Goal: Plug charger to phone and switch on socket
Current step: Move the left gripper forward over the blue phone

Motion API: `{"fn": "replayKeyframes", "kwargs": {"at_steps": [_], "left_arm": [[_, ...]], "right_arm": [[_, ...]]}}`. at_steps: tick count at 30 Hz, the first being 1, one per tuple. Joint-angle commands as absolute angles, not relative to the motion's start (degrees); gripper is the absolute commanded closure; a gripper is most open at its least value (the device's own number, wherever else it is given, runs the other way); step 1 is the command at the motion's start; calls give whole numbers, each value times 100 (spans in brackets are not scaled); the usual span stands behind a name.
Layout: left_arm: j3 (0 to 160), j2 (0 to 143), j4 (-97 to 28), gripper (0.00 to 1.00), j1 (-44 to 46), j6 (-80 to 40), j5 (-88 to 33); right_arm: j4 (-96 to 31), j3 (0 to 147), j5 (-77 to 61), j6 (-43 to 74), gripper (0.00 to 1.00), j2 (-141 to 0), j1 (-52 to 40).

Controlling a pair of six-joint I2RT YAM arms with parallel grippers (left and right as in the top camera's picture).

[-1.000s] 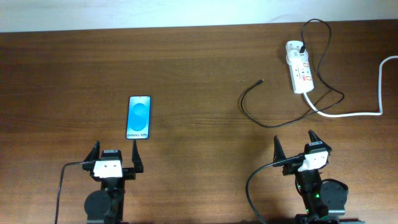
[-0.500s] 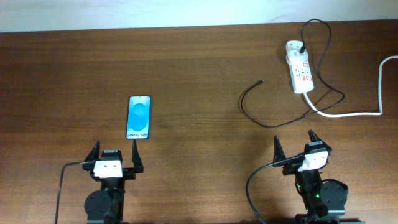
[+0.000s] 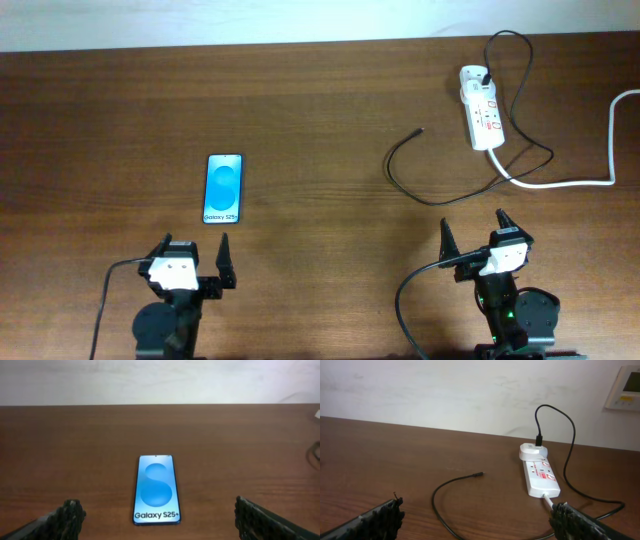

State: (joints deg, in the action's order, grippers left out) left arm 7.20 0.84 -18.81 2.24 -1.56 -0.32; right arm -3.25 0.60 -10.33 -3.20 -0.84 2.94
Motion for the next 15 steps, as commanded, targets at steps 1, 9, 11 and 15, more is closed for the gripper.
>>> {"fn": "replayKeyframes", "kwargs": {"at_steps": [1,9,11,15], "left_arm": [[1315,73,-2150,1,213,-235,-137],[2377,851,-2502,0,213,-235,-134],[2630,1146,-2565,1,213,-235,-137],[3288,1966,-2698,1,213,-233,-137]], "right_arm": [[-366,32,-963,-318,2,-36,263],[-366,32,-963,-318,2,-36,263],[-366,32,-963,-318,2,-36,263],[-366,32,-963,-318,2,-36,263]]}}
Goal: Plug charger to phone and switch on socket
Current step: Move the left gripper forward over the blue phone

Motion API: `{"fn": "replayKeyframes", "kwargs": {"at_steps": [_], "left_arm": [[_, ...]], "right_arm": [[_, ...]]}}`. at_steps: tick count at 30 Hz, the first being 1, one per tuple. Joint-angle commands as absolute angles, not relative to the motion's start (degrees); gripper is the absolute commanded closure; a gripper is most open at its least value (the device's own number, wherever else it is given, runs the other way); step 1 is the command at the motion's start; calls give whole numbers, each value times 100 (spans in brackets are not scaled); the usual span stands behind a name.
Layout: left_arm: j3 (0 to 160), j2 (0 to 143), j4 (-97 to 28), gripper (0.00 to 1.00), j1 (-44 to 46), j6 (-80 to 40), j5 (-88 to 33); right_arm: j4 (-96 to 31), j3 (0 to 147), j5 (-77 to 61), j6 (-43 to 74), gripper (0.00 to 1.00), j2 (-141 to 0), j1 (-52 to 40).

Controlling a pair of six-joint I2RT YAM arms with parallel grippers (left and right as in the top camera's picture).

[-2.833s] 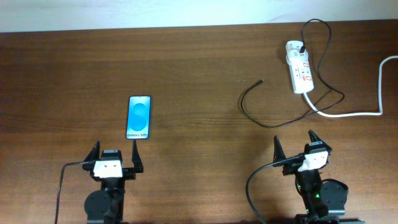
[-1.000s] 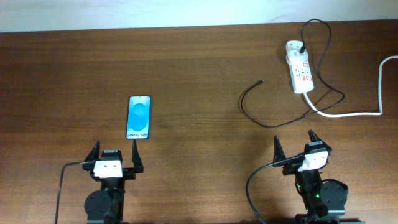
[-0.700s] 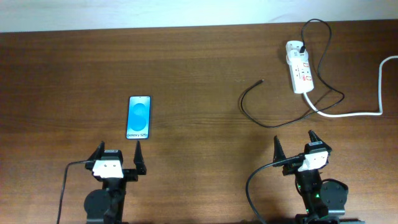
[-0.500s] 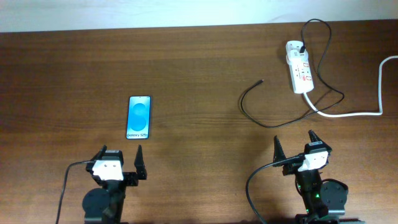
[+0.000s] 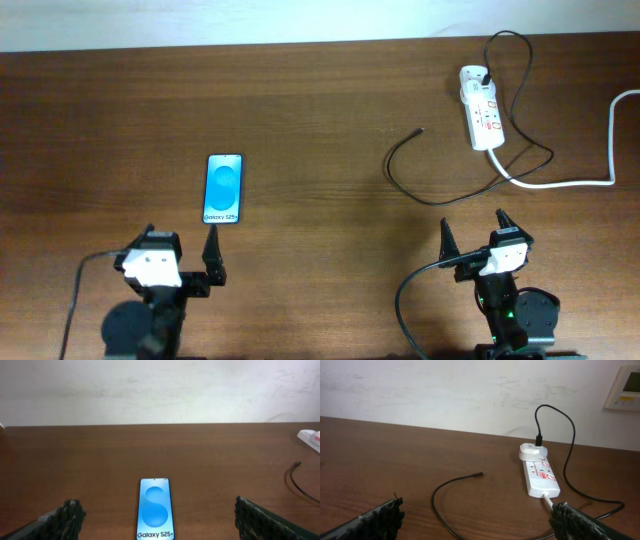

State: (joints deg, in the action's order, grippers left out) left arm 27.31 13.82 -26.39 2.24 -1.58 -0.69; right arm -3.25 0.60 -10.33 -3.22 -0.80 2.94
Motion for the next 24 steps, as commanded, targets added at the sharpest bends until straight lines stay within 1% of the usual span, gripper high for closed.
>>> {"fn": "replayKeyframes", "kwargs": {"at_steps": [1,6,7,17,20,24], "left_arm": [[3406,2119,-2733,1,213,-231,-143],[4403,3293,-3218,1,213,-169,-434],[4851,3774,-3505,1,213,-169,-434],[7133,6407,-5074,1,213,91,-587],[7443,7013,-5247,1,213,91,-585],[7456,7677,-5212,1,213,89,-580]], "right_arm": [[-366,32,-963,-318,2,-36,263],[-366,32,-963,-318,2,-36,263],[-366,32,-963,-318,2,-36,263],[-366,32,-961,-318,2,-36,263],[-366,32,-963,-318,2,-36,263],[-366,32,-963,-318,2,-36,263]]}}
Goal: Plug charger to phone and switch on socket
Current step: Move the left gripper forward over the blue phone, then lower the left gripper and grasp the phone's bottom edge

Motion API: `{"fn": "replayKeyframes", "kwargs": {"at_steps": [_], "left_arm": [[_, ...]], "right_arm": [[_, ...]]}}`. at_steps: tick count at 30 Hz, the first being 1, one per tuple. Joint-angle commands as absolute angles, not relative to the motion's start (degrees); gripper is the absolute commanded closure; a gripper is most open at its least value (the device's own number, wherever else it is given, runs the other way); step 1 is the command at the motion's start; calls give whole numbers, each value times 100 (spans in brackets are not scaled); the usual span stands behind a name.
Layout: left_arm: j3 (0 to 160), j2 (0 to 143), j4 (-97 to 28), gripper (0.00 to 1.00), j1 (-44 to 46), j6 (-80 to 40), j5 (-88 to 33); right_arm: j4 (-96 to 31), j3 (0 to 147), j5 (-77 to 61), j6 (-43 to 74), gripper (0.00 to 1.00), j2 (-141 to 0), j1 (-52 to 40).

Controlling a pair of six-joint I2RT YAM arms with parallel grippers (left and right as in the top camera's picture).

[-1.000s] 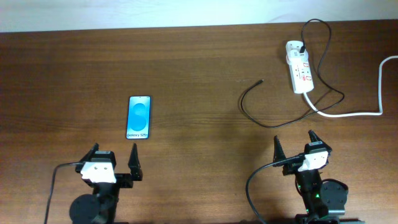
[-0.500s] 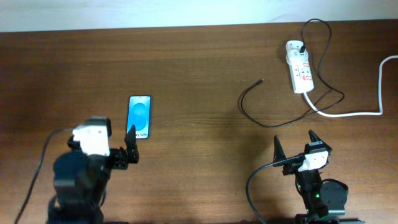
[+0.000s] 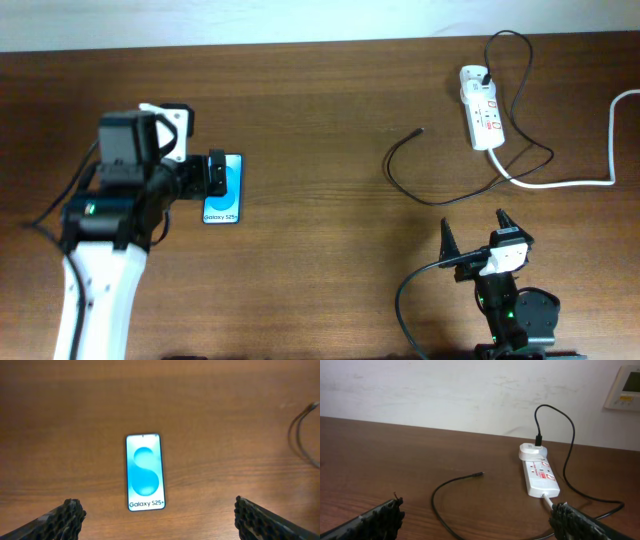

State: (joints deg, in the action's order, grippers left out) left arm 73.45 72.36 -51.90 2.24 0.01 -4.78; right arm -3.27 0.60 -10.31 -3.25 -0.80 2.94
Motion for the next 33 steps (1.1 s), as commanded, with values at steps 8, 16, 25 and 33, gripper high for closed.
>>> {"fn": "replayKeyframes", "kwargs": {"at_steps": [8,16,25,33], "left_arm": [[7456,8807,-5216,1,209,89,-580],[7456,9391,-5107,1,209,91,-578],[7452,9863,-4731,1,209,89,-340],[7452,10204,-4239,1,209,89,-320]], "right_arm": [[-366,32,-963,-318,2,-36,263],[-366,32,-963,-318,2,-36,263],[-366,32,-963,-318,2,-36,263],[-366,32,-963,-318,2,-36,263]]}}
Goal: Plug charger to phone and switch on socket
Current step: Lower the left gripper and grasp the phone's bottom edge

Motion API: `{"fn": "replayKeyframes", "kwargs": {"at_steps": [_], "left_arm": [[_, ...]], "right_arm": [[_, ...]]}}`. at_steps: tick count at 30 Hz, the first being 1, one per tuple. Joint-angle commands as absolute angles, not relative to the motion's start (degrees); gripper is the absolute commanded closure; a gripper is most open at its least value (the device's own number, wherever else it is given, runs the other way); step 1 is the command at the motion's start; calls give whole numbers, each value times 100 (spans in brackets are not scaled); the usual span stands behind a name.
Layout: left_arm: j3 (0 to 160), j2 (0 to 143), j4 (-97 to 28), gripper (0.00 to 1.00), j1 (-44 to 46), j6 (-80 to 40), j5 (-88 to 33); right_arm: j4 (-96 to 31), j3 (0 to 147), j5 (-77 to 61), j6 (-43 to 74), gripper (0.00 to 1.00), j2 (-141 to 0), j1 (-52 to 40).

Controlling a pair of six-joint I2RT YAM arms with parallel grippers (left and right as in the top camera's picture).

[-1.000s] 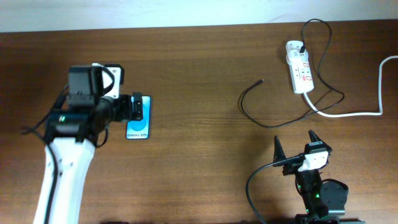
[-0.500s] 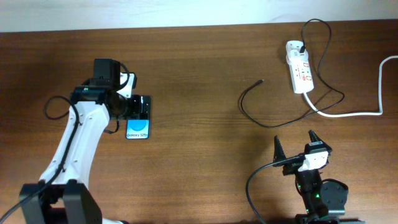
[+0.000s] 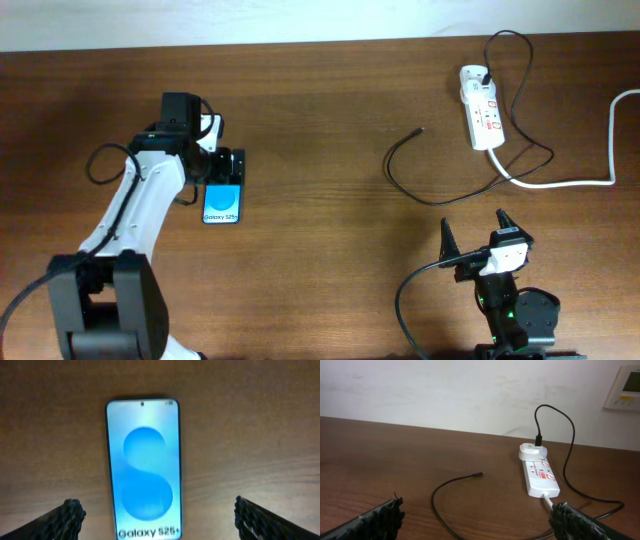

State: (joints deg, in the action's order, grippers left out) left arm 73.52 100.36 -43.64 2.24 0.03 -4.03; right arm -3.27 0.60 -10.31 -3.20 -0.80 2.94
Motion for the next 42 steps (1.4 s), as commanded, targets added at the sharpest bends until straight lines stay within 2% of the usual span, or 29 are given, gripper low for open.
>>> {"fn": "replayKeyframes", "kwargs": {"at_steps": [1,20,42], "left_arm": [[7452,10250,-4189,1,209,89,-318],[7450,11319,-3861,1,209,86,-64],[7017,11358,-3660,1,209,89,-62]], "right_arm": [[-366,32,-963,-318,2,-36,263],[-366,32,-963,-318,2,-36,263],[-366,32,-963,-318,2,-36,263]]}}
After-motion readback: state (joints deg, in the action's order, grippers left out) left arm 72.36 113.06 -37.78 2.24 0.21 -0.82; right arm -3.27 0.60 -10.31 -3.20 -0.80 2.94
